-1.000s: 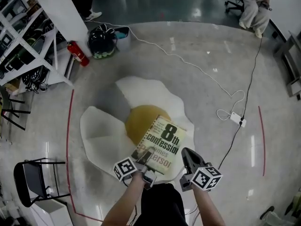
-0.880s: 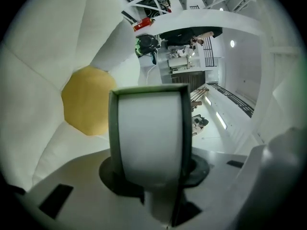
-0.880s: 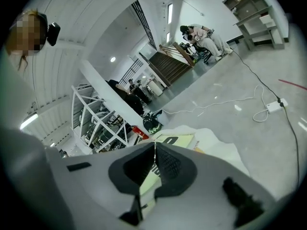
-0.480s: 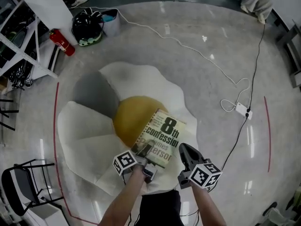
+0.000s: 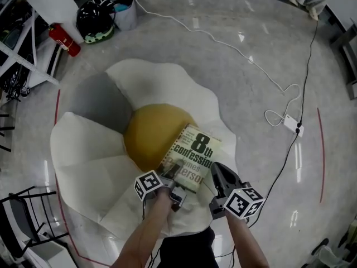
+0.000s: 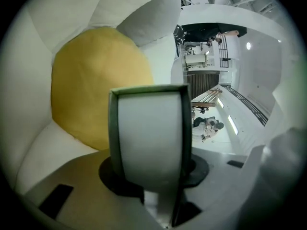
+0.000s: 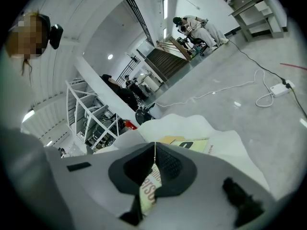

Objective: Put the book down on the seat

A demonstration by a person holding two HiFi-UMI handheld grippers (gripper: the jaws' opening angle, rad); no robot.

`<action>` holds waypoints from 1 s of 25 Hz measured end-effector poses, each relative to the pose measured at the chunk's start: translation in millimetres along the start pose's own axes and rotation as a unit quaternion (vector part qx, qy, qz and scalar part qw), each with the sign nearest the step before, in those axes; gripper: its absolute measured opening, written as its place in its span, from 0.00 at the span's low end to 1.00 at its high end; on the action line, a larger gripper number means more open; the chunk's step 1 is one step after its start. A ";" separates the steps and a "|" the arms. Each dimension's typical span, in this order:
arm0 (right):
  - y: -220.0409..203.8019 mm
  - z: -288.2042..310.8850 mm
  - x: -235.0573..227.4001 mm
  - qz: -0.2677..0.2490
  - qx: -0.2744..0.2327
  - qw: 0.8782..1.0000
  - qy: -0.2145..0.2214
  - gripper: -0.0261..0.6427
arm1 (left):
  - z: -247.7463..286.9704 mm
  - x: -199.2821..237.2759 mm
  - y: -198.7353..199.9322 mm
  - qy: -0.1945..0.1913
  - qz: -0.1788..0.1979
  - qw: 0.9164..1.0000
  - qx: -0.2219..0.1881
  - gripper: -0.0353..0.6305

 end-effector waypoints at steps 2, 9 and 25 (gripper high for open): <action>-1.4 4.5 -5.5 0.001 -0.001 1.000 0.000 0.06 | 4.3 12.6 0.9 0.014 -0.004 1.000 0.002 0.30; -8.9 6.4 -12.5 0.000 0.005 1.000 0.000 0.06 | 7.9 32.4 4.6 0.009 -0.019 1.000 -0.005 0.30; -10.1 -21.5 42.7 0.006 0.014 1.000 0.012 0.06 | -52.7 19.3 -23.4 0.074 -0.055 0.996 -0.003 0.53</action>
Point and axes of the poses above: the fingertips, and each gripper's own axes: z forward along the fingers, x to its left, y out of its top, the point moved 7 cm from there along -z, backward along the fingers, and after that the axes turned 8 degrees about x, right-handed, at the moved point
